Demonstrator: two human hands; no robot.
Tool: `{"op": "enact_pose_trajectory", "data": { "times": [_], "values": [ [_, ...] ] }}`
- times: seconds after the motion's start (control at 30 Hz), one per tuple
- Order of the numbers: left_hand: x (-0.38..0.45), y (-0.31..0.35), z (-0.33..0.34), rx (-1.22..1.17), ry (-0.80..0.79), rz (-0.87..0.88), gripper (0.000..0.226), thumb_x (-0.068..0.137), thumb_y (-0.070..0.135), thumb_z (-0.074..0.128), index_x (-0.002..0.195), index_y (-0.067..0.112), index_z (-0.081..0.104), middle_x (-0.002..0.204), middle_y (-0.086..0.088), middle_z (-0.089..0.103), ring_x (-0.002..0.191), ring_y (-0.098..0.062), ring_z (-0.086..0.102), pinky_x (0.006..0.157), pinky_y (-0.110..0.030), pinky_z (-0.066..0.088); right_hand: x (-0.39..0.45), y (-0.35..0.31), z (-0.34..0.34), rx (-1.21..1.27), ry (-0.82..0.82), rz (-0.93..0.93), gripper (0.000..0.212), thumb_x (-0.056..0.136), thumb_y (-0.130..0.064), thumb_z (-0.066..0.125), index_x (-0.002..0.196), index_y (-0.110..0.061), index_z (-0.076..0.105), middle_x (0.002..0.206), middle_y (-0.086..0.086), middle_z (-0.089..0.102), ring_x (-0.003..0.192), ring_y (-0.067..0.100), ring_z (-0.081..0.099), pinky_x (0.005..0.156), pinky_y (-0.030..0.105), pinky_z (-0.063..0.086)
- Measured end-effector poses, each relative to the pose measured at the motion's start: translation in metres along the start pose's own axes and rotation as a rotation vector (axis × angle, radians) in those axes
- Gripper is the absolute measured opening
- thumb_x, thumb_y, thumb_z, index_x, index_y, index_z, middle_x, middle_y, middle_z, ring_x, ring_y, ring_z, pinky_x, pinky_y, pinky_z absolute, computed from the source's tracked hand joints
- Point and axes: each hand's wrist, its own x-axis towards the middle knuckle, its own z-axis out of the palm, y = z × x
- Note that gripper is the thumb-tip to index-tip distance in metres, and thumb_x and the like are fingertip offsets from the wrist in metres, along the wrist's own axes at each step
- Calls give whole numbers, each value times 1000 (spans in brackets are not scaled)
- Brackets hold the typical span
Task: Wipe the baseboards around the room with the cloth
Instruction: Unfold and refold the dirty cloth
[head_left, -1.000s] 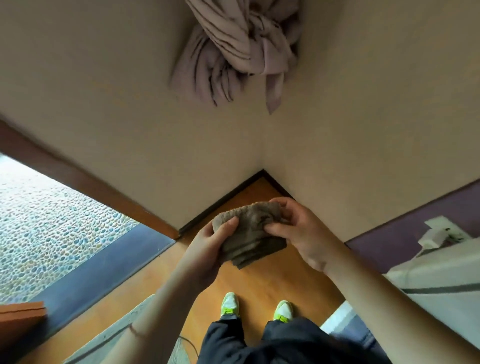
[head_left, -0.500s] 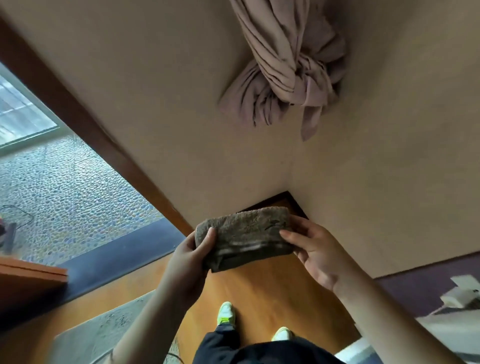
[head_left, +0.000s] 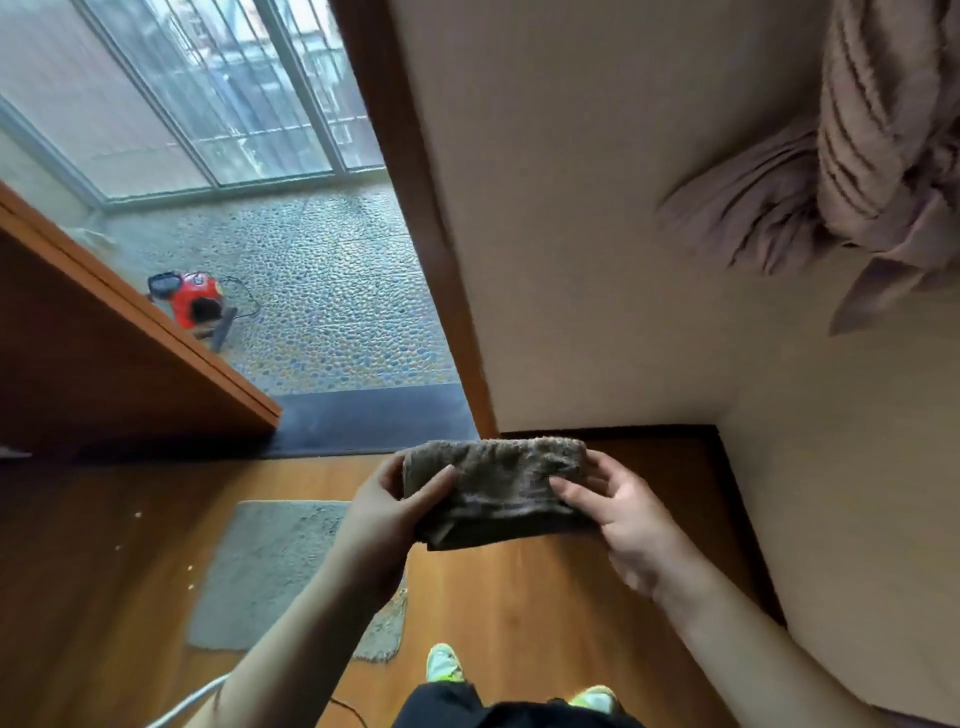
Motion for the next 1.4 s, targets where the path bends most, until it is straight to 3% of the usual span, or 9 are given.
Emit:
{"op": "enact_pose_trajectory", "data": {
  "times": [0.23,0.43,0.6,0.67,0.8,0.93,1.07,1.27,1.4],
  "values": [
    [2,-9,-89,-112,178,35,39,77,29,74,110,9,67,104,-13,75,97,-28,73,76,-31,56,37,12,73,-52,-170,15,51,71,-12,77,120,-10,64,111,12,74,101,19,72,73,21,56],
    [10,-18,-200,-135,303,75,38,87,22,76,119,17,58,107,-6,75,97,-21,73,74,-28,58,69,40,195,-66,-256,103,55,69,-16,80,121,-8,63,109,13,74,92,19,73,66,26,58],
    [17,-20,-282,236,499,94,43,88,37,72,123,41,48,119,11,59,103,0,61,81,-17,47,84,53,301,-129,-328,103,35,71,-19,79,105,-18,74,105,10,75,88,19,74,65,26,58],
    [14,-11,-309,391,590,245,38,90,42,66,124,43,49,120,19,51,110,4,52,84,-10,41,84,59,339,-207,-344,86,44,69,-22,80,111,-17,70,104,8,76,92,22,74,68,28,59],
    [1,4,-346,376,441,498,23,90,45,64,113,39,63,111,22,64,108,-2,62,86,-8,46,85,78,406,-382,-367,62,41,76,-21,77,116,-20,65,96,0,76,94,27,73,82,45,60],
    [0,5,-373,311,396,469,44,85,51,72,124,34,59,117,19,63,113,-5,62,92,-19,52,85,91,460,-445,-483,64,56,65,-34,79,117,-18,65,101,4,76,99,26,72,84,41,59],
    [-1,-3,-392,252,559,409,59,79,57,75,129,34,56,127,16,56,122,-10,58,100,-29,51,92,104,504,-450,-658,100,45,78,-27,72,120,-14,66,110,8,75,101,24,72,78,28,57],
    [10,8,-446,212,836,284,57,79,52,77,128,34,57,123,19,59,112,0,61,95,-21,52,120,128,576,-420,-838,261,35,93,-15,62,128,-10,62,117,13,72,103,25,71,77,26,57],
    [24,26,-479,125,1003,234,52,73,61,74,118,40,59,111,18,69,102,2,67,84,-14,52,150,134,630,-481,-1005,302,37,88,-14,67,125,-12,63,116,15,72,105,31,70,83,32,58]
  ]
}}
